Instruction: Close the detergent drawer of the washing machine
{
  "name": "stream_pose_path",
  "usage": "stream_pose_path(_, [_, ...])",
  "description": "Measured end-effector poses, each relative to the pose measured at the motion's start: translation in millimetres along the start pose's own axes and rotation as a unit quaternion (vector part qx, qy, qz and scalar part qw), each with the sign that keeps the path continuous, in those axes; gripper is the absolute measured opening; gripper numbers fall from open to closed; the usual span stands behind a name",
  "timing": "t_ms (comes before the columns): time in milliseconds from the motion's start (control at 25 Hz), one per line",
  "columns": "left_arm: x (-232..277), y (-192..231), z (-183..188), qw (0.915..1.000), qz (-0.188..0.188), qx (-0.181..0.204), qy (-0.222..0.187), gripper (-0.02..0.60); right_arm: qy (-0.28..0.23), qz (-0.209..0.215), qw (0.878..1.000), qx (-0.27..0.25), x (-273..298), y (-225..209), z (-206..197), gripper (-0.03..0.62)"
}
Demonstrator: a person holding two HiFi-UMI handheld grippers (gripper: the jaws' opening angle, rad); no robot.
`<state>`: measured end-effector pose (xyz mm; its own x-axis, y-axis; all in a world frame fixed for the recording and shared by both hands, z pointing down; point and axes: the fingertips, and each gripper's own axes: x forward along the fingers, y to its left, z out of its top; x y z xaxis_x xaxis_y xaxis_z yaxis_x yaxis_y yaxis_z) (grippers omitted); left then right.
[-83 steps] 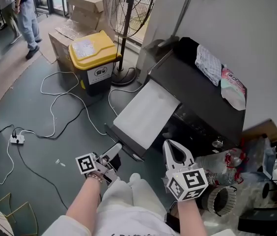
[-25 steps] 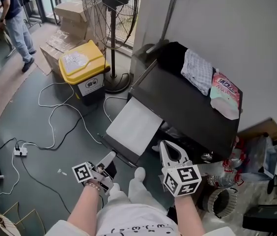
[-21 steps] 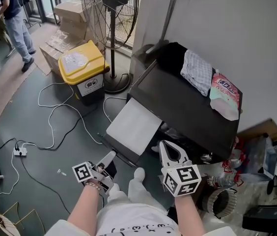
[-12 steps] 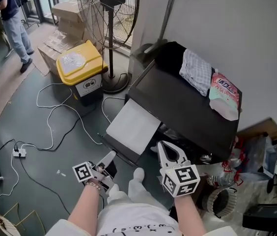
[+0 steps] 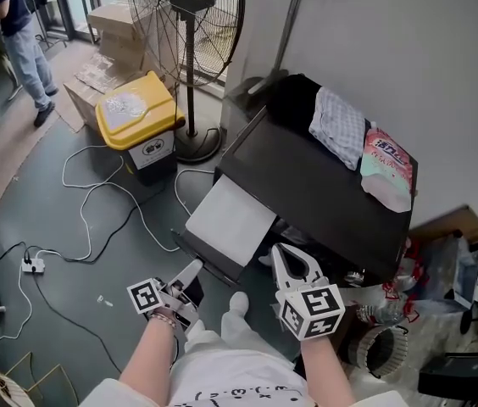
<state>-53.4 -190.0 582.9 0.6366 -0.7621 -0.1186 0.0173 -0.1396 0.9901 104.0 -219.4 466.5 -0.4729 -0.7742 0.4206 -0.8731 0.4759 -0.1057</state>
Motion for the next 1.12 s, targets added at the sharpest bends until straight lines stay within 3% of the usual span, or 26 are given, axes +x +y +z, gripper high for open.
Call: stream_pose_path(1120, [43, 3, 10, 1.0000, 0.006, 0.000, 0.000, 0.305, 0.001, 0.002, 1.000, 0.001, 22, -18, 10, -0.011])
